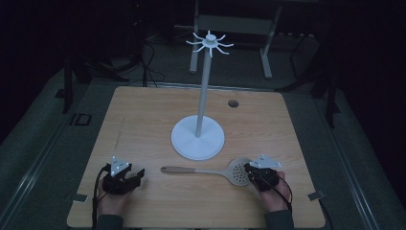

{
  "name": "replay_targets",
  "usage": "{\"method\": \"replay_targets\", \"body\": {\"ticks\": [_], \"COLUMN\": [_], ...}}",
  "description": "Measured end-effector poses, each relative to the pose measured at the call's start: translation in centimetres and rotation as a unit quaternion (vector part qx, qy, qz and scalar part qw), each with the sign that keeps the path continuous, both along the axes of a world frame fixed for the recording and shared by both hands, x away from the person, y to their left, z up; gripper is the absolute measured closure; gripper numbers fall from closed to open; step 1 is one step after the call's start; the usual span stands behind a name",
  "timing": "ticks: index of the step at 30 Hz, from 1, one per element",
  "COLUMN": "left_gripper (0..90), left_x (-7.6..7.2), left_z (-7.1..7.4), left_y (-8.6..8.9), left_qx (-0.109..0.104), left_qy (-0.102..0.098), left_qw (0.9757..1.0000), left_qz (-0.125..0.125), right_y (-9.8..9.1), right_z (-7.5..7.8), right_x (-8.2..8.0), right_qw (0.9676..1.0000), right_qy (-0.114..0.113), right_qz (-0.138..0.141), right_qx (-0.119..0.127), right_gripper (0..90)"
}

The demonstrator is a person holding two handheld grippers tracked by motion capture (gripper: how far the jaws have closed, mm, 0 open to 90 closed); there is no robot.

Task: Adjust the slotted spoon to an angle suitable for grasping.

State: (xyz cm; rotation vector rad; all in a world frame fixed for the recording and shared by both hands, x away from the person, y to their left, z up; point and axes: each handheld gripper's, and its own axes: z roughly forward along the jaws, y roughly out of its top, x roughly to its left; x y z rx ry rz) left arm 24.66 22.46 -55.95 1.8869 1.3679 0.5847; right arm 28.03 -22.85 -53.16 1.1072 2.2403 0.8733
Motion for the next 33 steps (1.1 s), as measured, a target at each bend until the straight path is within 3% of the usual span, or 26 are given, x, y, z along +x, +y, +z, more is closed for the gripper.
{"method": "replay_targets", "body": {"ticks": [4,10,15,23,33], "left_gripper": [43.0,43.0,42.9,42.9,42.8], "left_x": [0.0,0.0,0.0,-0.1,0.0], "left_z": [0.0,0.1,0.0,0.1,0.0], "left_y": [-0.1,0.0,0.0,0.0,-0.2], "left_qx": [-0.001,-0.003,-0.003,-0.004,0.000], "left_qy": [0.000,-0.004,-0.004,-0.005,-0.003], "left_qw": [1.0000,1.0000,1.0000,1.0000,1.0000], "left_qz": [0.001,0.000,0.000,0.000,-0.006], "right_y": [0.5,2.2,3.6,5.2,7.4], "right_z": [0.3,1.3,2.5,4.0,5.2], "right_x": [0.0,0.4,1.0,2.2,2.9], "right_qw": [0.9993,0.9966,0.9947,0.9934,0.9896], "right_qy": [-0.003,-0.018,-0.040,-0.043,-0.042], "right_qz": [0.036,0.080,0.095,0.102,0.138], "right_qx": [0.012,0.002,0.004,0.030,-0.007], "right_gripper": [80.6,74.7,68.7,60.9,54.7]}}
